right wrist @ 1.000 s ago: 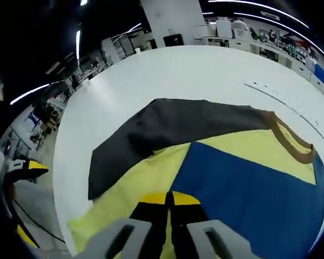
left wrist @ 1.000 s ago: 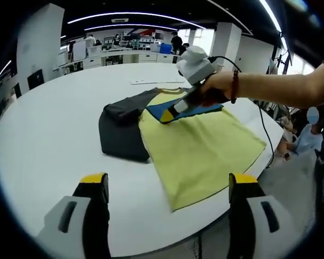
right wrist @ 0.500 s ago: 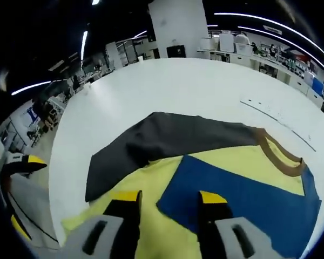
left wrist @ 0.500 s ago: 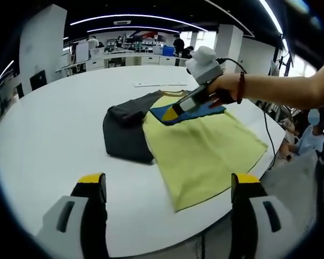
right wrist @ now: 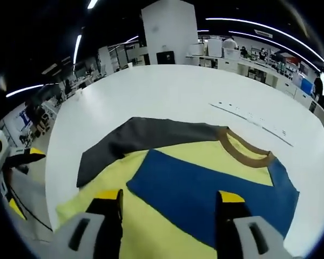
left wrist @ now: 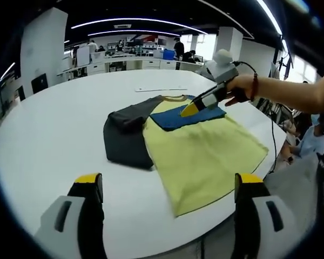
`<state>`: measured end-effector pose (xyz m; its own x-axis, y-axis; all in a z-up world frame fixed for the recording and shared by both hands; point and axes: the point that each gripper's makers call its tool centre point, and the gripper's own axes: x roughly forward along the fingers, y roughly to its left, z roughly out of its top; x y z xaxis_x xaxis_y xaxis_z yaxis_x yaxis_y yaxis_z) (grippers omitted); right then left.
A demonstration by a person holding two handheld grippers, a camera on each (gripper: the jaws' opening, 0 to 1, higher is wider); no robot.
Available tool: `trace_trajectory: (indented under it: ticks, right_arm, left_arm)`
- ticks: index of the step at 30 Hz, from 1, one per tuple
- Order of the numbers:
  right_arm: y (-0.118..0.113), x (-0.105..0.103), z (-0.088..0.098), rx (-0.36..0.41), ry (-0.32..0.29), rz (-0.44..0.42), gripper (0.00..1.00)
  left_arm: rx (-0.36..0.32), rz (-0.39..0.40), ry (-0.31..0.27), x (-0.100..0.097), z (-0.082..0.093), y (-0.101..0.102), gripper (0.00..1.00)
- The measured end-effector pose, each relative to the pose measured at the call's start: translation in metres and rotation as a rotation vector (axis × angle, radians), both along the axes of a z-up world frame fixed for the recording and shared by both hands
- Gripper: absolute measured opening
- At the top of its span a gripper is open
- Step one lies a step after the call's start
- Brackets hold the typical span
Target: Fold the garment on the visible template until the final outline fits inside the template.
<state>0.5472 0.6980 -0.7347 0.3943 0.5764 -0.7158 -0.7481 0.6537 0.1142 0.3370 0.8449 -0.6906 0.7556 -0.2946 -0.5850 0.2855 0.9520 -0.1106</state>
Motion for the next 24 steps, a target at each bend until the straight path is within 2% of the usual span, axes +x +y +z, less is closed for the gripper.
trace_trajectory:
  ticks: [4, 8, 15, 24]
  right_arm:
    - [-0.027, 0.005, -0.003, -0.004, 0.012, -0.048, 0.69]
    - [-0.058, 0.009, -0.001, -0.013, 0.004, -0.091, 0.69]
    - [-0.110, 0.014, -0.005, -0.049, 0.005, -0.160, 0.65]
    - [-0.151, 0.012, -0.011, -0.072, 0.014, -0.211, 0.55]
  left_arm:
    - [0.037, -0.018, -0.003, 0.000, 0.000, 0.000, 0.99]
    - [0.017, -0.023, -0.005, 0.002, 0.001, -0.004, 0.99]
    - [0.021, -0.033, 0.000, 0.003, 0.000, -0.007, 0.99]
    - [0.009, -0.034, 0.002, 0.004, 0.002, -0.010, 0.99]
